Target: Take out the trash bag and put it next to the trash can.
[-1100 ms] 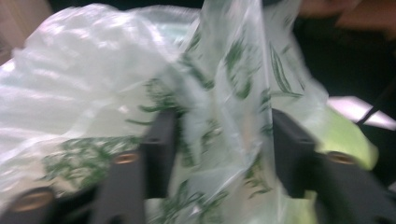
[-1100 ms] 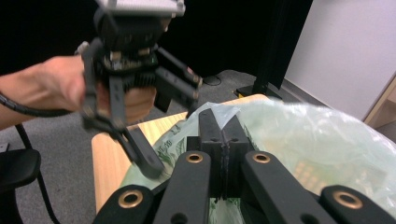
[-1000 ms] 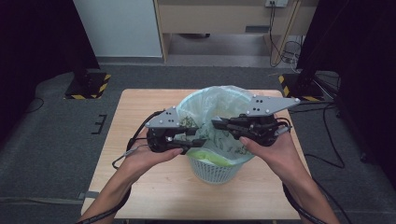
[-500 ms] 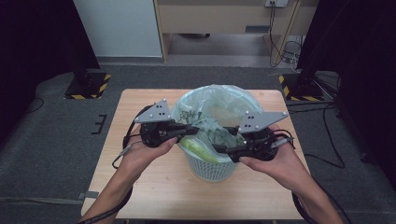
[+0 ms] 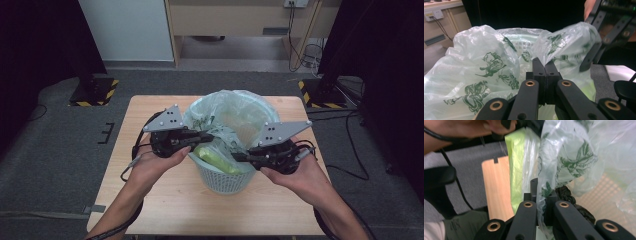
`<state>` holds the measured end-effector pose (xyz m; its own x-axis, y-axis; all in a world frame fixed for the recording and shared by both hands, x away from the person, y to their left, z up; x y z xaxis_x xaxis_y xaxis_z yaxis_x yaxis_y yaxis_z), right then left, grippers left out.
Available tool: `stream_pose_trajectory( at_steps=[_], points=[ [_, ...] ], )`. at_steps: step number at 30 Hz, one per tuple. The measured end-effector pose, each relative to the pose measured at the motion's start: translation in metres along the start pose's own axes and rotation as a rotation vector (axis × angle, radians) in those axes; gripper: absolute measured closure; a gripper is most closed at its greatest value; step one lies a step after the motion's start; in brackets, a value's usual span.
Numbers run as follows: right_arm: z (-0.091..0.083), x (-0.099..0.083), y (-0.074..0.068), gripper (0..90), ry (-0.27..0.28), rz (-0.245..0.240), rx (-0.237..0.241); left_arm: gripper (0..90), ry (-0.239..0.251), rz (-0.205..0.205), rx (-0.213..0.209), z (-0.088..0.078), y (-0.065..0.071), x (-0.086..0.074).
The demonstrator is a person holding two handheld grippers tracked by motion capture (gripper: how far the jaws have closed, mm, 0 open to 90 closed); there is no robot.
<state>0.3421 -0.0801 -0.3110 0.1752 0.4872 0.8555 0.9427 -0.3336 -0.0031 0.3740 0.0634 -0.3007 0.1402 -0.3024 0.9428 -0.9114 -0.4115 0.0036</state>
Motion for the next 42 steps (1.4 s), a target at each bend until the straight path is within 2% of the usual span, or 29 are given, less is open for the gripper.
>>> stream_pose_trajectory(
  at_steps=[7,11,13,16,20,25,27,30,31,32,33,34,37,40,42],
  points=[
    [-0.018,0.015,0.002,90.0,0.079,0.029,0.015,84.8,0.014,-0.003,-0.017,0.001,0.002,-0.001],
    [-0.022,0.021,0.008,90.0,0.089,0.027,-0.015,71.9,0.042,-0.018,-0.034,0.001,0.002,0.001],
    [-0.022,0.022,0.010,90.0,0.077,0.021,-0.034,57.2,0.051,-0.031,-0.053,0.003,0.003,0.002],
    [-0.018,0.026,0.012,90.0,0.077,0.020,-0.040,43.1,0.035,-0.027,-0.096,0.008,0.007,0.000],
    [-0.012,0.029,0.014,90.0,0.076,0.024,-0.039,42.4,0.001,-0.003,-0.106,0.017,0.011,-0.005],
    [-0.002,0.034,0.016,90.0,0.065,0.028,-0.034,45.8,-0.025,-0.002,-0.100,0.026,0.008,-0.007],
    [0.001,0.035,0.015,90.0,0.062,0.026,-0.027,49.0,-0.039,0.011,-0.089,0.028,0.006,-0.008],
    [0.003,0.037,0.013,90.0,0.066,0.023,-0.022,65.0,-0.072,0.050,-0.067,0.030,0.007,-0.009],
    [0.003,0.037,0.012,90.0,0.067,0.021,-0.021,71.6,-0.084,0.056,-0.065,0.031,0.008,-0.009],
    [0.003,0.036,0.011,90.0,0.069,0.016,-0.023,82.0,-0.091,0.066,-0.052,0.031,0.008,-0.009],
    [0.003,0.036,0.011,90.0,0.069,0.016,-0.023,82.0,-0.097,0.072,-0.045,0.031,0.009,-0.009],
    [0.002,0.035,0.011,90.0,0.070,0.014,-0.022,86.4,-0.100,0.069,-0.041,0.031,0.009,-0.008],
    [-0.002,0.031,0.013,77.7,0.085,0.028,-0.024,89.2,-0.090,0.045,-0.010,0.028,0.005,-0.005],
    [-0.009,0.025,0.019,61.6,0.089,0.038,-0.061,89.5,-0.063,0.011,0.034,0.022,-0.004,0.001],
    [-0.012,0.020,0.023,55.0,0.084,0.045,-0.077,89.5,-0.039,-0.012,0.059,0.018,-0.011,0.006]
  ],
)
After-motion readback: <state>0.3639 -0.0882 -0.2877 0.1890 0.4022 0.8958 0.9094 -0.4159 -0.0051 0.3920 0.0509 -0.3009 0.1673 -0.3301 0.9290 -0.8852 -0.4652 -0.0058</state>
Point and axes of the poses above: each handheld gripper's, and its own axes: z roughly forward along the jaws, x roughly out of its top, y roughly to its right, the point moved 8 cm from there along z, roughly forward along the jaws, and after that the axes turned 1 degree about x, right-handed, at the moved point
